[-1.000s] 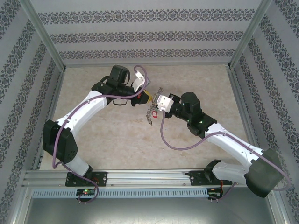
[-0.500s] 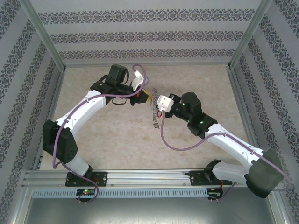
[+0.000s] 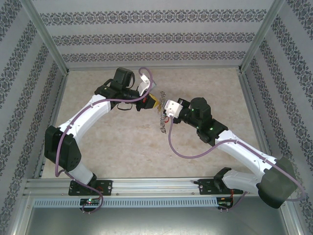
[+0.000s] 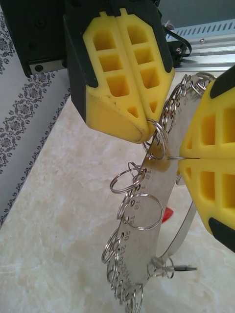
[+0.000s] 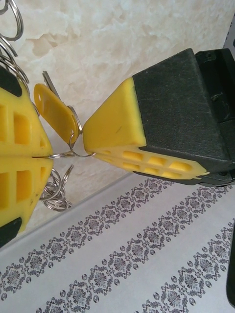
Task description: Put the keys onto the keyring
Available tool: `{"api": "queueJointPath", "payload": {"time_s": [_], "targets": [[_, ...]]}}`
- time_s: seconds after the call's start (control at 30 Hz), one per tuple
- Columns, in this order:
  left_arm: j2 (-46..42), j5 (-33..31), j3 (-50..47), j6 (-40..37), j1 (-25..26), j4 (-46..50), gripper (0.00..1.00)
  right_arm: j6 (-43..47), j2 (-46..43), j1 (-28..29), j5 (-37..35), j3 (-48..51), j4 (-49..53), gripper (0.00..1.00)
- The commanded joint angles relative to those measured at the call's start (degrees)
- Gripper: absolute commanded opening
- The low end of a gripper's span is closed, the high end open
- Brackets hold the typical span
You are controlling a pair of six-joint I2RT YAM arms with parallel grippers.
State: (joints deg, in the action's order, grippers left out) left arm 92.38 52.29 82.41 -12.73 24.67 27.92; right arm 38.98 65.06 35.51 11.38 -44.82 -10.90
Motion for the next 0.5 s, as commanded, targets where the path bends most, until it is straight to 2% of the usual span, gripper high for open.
{"api": "queueJointPath", "payload": {"time_s": [0.0,0.47], "targets": [[-0.6,1.1,0.8,0.9,-0.4,1.8,0.00,-0.6,-1.4,0.3,0.7,-0.2,-4.3,0.00],[-1.3,4.2,0.3,1.3,-0.5,0.4,0.00,-1.2,-0.7,0.3,1.9,-0.8,-4.2,0.00]]}}
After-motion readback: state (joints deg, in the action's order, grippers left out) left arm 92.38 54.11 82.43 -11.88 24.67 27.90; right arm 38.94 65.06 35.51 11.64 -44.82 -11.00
